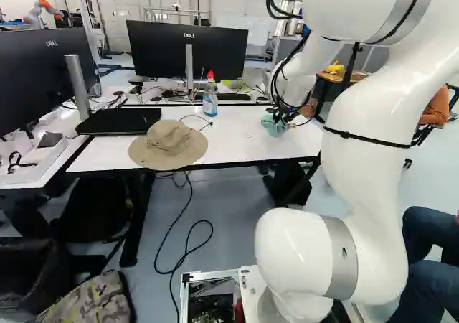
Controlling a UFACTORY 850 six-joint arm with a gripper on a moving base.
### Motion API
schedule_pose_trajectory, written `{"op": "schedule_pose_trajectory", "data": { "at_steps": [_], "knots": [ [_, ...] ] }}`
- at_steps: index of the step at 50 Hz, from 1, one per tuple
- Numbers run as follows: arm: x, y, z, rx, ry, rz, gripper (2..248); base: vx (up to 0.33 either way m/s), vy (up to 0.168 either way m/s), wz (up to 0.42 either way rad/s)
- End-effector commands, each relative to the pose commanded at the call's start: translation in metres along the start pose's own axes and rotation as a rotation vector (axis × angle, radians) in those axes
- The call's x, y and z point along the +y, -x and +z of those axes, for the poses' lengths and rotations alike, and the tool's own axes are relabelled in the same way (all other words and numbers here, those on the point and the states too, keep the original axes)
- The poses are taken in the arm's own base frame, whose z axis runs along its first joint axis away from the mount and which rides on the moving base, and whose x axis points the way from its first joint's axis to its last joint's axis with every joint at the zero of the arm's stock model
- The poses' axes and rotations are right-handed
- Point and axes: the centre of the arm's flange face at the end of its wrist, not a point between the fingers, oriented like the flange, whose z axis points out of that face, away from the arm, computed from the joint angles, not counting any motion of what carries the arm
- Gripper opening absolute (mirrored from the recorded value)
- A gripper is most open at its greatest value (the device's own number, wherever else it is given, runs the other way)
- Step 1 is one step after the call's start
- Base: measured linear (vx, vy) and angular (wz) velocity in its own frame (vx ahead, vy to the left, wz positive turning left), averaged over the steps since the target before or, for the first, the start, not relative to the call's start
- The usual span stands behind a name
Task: Clean the table with the green towel
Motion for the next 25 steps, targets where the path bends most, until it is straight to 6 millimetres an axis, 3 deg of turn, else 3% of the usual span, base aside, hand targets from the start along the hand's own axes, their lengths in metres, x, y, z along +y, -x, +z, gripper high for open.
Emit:
{"op": "schedule_pose_trajectory", "data": {
  "at_steps": [25],
  "knots": [
    [-0.027,0.013,-0.043,-0.068,-0.030,-0.042,51,0.000,0.000,0.000]
  ]
}}
